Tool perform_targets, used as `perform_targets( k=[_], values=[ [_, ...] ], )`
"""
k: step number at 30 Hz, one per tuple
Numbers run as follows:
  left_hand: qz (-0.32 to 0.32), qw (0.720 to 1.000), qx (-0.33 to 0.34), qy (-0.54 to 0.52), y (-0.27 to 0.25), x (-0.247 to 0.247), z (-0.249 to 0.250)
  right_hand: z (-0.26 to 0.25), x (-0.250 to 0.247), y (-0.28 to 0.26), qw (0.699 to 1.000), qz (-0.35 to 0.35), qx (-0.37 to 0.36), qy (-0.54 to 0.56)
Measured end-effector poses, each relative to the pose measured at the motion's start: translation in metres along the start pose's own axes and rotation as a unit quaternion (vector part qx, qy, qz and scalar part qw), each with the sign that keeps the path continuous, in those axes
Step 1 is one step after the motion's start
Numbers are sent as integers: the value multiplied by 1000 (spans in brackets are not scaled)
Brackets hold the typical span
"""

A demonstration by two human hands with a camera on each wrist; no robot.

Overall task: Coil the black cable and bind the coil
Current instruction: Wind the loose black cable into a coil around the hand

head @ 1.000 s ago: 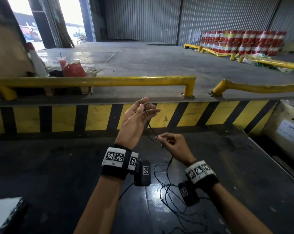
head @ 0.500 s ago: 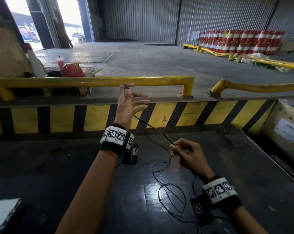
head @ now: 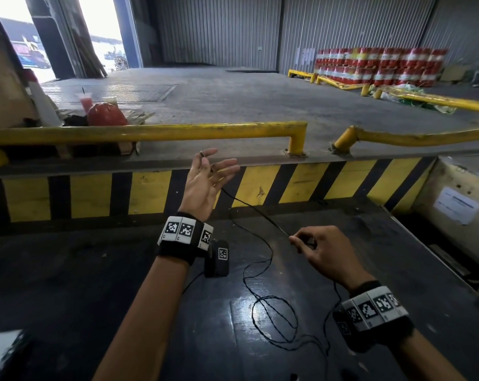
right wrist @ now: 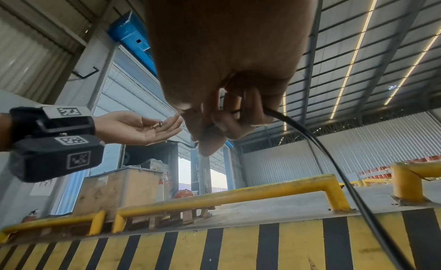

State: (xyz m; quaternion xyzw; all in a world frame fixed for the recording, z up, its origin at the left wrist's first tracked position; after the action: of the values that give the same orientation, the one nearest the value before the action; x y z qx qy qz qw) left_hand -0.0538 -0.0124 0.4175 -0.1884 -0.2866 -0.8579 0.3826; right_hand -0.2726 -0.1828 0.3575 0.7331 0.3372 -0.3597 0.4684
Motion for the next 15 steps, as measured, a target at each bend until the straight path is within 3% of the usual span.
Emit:
perform_targets(
  k=[3, 7, 11, 15],
  values=[
    [29, 999, 10, 9, 7, -4, 3, -5, -1, -6, 1000, 8, -15, 15],
    [33, 991, 4, 128, 8, -1, -1, -19, -26, -6, 995, 78, -58, 38],
    [-21, 961, -43, 272, -10, 22, -27, -41, -64, 10, 979, 150, -133, 28],
    [-96, 945, -126, 285, -40, 48, -67, -51, -98, 44, 968, 195, -157, -25]
  ],
)
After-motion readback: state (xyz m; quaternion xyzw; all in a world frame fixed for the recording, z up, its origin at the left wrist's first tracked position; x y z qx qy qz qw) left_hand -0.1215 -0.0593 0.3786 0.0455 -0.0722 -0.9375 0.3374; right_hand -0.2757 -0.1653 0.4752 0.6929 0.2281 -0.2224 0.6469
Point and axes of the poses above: each hand's wrist, its own y-axis towards the middle knuckle, its own x-axis out of the palm, z = x × y, the point moved 5 cm from there along y, towards the middle knuckle, and after that the axes turned 6 degrees about -y, right-handed, at the moved point
